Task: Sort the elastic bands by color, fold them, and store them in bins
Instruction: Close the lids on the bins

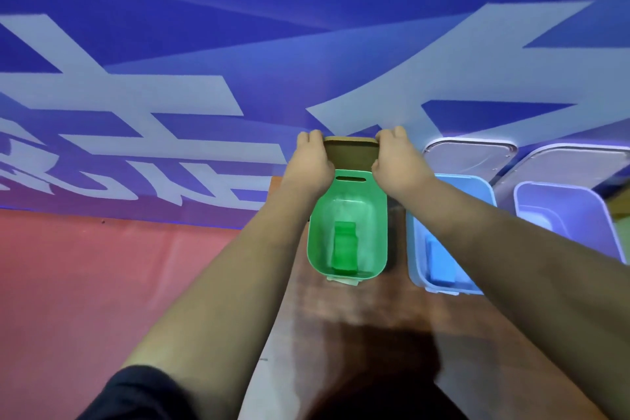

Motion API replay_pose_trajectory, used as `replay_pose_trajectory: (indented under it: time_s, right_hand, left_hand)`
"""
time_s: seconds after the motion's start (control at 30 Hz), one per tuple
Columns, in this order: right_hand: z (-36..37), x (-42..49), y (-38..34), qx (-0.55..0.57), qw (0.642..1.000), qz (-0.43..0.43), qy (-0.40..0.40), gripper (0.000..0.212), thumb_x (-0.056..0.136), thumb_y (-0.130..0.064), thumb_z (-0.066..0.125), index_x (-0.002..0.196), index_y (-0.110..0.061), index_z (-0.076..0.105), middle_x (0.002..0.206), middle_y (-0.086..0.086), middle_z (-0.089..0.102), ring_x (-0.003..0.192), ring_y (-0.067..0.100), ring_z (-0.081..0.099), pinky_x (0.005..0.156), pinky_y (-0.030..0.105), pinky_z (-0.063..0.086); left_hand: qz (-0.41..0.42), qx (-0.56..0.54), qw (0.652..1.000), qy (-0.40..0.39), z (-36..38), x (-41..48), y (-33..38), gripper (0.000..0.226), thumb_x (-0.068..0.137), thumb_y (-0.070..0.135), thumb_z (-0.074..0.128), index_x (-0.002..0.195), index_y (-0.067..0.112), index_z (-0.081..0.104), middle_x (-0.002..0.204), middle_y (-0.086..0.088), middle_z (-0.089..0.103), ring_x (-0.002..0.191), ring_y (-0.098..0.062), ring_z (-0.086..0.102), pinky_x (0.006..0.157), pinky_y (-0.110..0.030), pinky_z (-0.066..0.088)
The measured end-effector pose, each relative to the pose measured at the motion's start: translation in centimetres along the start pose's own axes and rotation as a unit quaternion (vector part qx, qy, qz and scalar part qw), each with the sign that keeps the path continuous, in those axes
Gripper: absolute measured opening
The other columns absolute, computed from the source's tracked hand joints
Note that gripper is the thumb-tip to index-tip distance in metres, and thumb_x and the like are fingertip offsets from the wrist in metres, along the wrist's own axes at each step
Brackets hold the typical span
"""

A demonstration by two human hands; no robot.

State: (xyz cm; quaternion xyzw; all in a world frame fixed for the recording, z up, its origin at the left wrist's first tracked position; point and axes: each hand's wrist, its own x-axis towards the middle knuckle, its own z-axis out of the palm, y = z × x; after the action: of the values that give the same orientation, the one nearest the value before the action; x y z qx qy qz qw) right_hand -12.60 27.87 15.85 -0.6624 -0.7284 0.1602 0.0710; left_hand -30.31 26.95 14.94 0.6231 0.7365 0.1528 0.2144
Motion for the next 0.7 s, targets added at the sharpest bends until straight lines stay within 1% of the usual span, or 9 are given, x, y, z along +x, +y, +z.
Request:
replay_pose_trajectory:
  time_s: [0.1, 0.2, 0.27, 0.37, 0.47, 0.53, 0.6, 0.63, 0.7]
  right_hand:
    - [0.5, -0.2, 0.4, -0.028, 1.000, -0.011, -0.002, 0.034, 0.096, -0.003, 0.058, 0.128, -0.012, 0.056, 0.127, 0.014, 0.039, 0.091, 0.042, 0.063, 0.087, 0.051, 0.056]
    - [0.5, -0.4, 1.0, -0.033, 0.999, -0.018, -0.004, 0.027, 0.098, -0.003, 0.051, 0.120, -0.013, 0.062, 0.119, 0.013, 0.040, 0.078, 0.035, 0.054, 0.085, 0.051, 0.058]
    - [0.0, -1.0, 1.1, -0.031, 0.999, -0.027, 0.015, 0.022, 0.101, -0.010, 0.050, 0.117, -0.016, 0.063, 0.115, 0.011, 0.042, 0.079, 0.037, 0.058, 0.081, 0.050, 0.058]
    - [-0.9, -2.8, 1.3, -0.025, 0.996, -0.060, 0.062, 0.017, 0.104, -0.023, 0.049, 0.115, -0.021, 0.062, 0.113, 0.007, 0.045, 0.080, 0.038, 0.061, 0.072, 0.046, 0.057]
    - [-0.8, -5.4, 1.8, 0.012, 0.993, -0.083, 0.080, 0.017, 0.104, -0.029, 0.048, 0.117, -0.026, 0.060, 0.114, 0.002, 0.049, 0.082, 0.035, 0.061, 0.069, 0.045, 0.057]
    - [0.1, -7.6, 2.3, 0.049, 0.990, -0.094, 0.090, 0.018, 0.103, -0.030, 0.049, 0.116, -0.026, 0.059, 0.112, 0.001, 0.051, 0.085, 0.034, 0.062, 0.070, 0.046, 0.057]
    - [1.4, -9.8, 2.7, 0.075, 0.987, -0.105, 0.095, 0.017, 0.099, -0.029, 0.053, 0.114, -0.026, 0.059, 0.110, 0.000, 0.052, 0.085, 0.032, 0.062, 0.070, 0.047, 0.057]
    - [2.0, -10.8, 3.0, 0.079, 0.987, -0.108, 0.089, 0.017, 0.096, -0.027, 0.057, 0.113, -0.025, 0.058, 0.109, 0.000, 0.053, 0.085, 0.032, 0.062, 0.070, 0.047, 0.057]
    - [2.9, -12.5, 3.3, 0.079, 0.990, -0.101, 0.056, 0.021, 0.092, -0.021, 0.063, 0.112, -0.023, 0.059, 0.111, 0.001, 0.053, 0.087, 0.033, 0.063, 0.073, 0.046, 0.057]
  left_hand:
    - [0.017, 0.015, 1.000, 0.004, 0.0, -0.2, -0.3, 0.035, 0.101, 0.013, 0.053, 0.135, 0.015, 0.057, 0.131, -0.013, 0.045, 0.099, -0.039, 0.063, 0.091, -0.046, 0.053]
    - [0.042, -0.008, 0.999, 0.014, -0.1, -0.7, -0.7, 0.028, 0.105, 0.017, 0.053, 0.129, 0.014, 0.067, 0.123, -0.011, 0.047, 0.095, -0.031, 0.059, 0.093, -0.040, 0.053]
    - [0.051, -0.029, 0.998, 0.037, -0.2, -1.2, -0.8, 0.025, 0.106, 0.019, 0.052, 0.123, 0.014, 0.070, 0.116, -0.006, 0.047, 0.091, -0.027, 0.056, 0.090, -0.037, 0.052]
    - [0.067, -0.063, 0.993, 0.077, -0.7, -2.7, -1.0, 0.020, 0.104, 0.023, 0.057, 0.119, 0.023, 0.072, 0.112, 0.001, 0.050, 0.095, -0.022, 0.057, 0.084, -0.035, 0.052]
    - [0.088, -0.095, 0.986, 0.101, -0.6, -5.1, -1.9, 0.017, 0.101, 0.025, 0.064, 0.114, 0.029, 0.073, 0.110, 0.006, 0.054, 0.089, -0.012, 0.056, 0.083, -0.035, 0.054]
    - [0.103, -0.097, 0.985, 0.101, 0.0, -7.2, -2.8, 0.017, 0.097, 0.026, 0.066, 0.112, 0.034, 0.072, 0.110, 0.011, 0.055, 0.090, -0.011, 0.061, 0.086, -0.037, 0.056]
    - [0.112, -0.085, 0.986, 0.085, 0.8, -9.4, -3.8, 0.020, 0.093, 0.024, 0.068, 0.111, 0.035, 0.069, 0.110, 0.016, 0.053, 0.097, -0.013, 0.064, 0.088, -0.039, 0.056]
    - [0.115, -0.082, 0.987, 0.076, 1.4, -10.4, -4.2, 0.023, 0.092, 0.021, 0.070, 0.111, 0.033, 0.070, 0.111, 0.014, 0.054, 0.100, -0.013, 0.063, 0.089, -0.036, 0.056]
    - [0.123, -0.079, 0.987, 0.067, 2.5, -12.5, -4.9, 0.027, 0.088, 0.009, 0.074, 0.111, 0.023, 0.074, 0.111, 0.007, 0.059, 0.103, -0.015, 0.062, 0.090, -0.026, 0.051]
